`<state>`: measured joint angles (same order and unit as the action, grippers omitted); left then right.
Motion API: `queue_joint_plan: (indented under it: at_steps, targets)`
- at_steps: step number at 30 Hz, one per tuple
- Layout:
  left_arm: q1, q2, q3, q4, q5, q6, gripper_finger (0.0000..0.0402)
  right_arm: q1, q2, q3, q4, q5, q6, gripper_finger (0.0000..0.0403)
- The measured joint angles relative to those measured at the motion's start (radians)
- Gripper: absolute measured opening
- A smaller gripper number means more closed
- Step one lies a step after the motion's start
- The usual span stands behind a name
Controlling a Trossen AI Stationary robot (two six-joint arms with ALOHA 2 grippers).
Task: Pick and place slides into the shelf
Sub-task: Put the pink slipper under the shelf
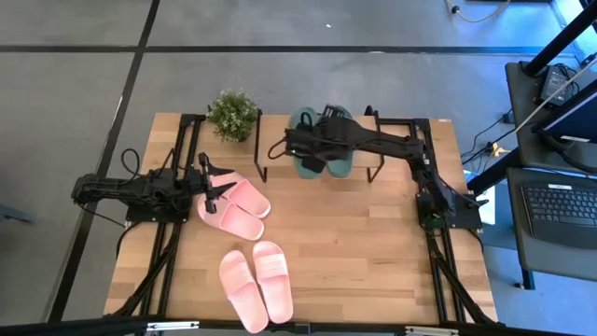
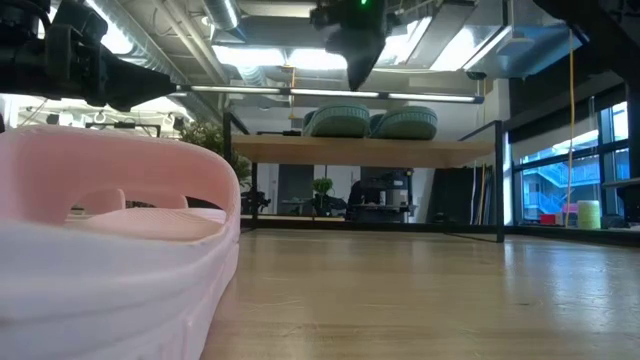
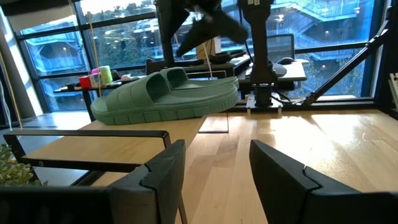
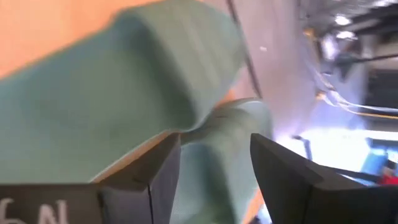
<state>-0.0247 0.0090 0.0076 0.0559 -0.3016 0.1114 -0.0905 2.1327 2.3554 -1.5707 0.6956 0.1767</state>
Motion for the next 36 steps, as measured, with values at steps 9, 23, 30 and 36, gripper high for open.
queue_joint_plan:
  at_steps: [9, 23, 30, 36]
  targets:
    - [0.000, 0.000, 0.000, 0.000, 0.004, -0.031, 0.0173, 0.189, -0.147, -0.018, 0.001, -0.022, 0.058, 0.0195]
    - [0.000, 0.000, 0.000, -0.002, 0.008, -0.078, 0.0173, 0.549, -0.311, -0.549, 0.091, 0.029, 0.322, 0.0195]
    - [0.000, 0.000, 0.000, -0.002, 0.008, -0.079, 0.0173, 0.695, -0.389, -0.922, 0.661, -0.049, 0.249, 0.0195]
    - [0.000, 0.000, 0.000, -0.002, 0.008, -0.079, 0.0173, 0.725, -0.390, -1.089, 1.152, -0.210, 0.016, 0.0195]
